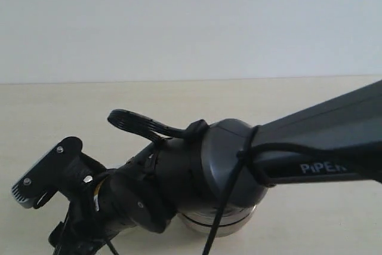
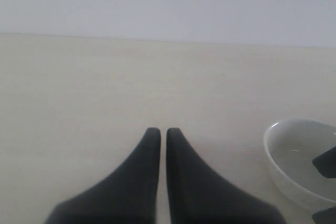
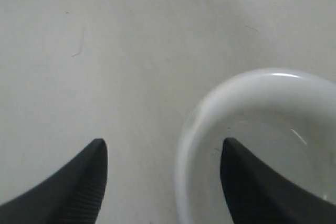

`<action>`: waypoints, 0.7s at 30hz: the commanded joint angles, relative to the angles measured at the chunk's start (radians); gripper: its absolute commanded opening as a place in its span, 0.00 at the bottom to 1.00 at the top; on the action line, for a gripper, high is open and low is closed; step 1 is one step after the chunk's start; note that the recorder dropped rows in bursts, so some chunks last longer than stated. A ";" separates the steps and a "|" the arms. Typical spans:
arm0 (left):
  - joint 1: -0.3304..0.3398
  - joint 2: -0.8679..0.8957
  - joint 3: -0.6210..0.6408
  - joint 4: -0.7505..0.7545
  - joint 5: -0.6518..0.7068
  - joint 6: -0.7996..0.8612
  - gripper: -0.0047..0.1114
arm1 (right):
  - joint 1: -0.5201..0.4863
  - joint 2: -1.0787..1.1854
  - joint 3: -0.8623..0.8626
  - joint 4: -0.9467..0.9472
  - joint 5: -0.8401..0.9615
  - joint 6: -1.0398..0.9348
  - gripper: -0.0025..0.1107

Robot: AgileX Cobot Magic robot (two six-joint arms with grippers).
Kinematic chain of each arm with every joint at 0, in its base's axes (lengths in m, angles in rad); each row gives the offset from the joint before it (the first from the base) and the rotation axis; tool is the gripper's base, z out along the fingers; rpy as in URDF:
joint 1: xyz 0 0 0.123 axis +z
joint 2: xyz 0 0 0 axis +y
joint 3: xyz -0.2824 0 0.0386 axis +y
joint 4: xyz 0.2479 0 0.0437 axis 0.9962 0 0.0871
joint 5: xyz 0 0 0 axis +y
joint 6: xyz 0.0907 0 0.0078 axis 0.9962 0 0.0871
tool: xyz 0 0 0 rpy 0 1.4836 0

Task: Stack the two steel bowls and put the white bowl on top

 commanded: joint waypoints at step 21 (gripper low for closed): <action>-0.005 -0.003 0.003 0.000 -0.008 -0.005 0.07 | -0.042 0.080 -0.019 -0.011 -0.029 0.026 0.02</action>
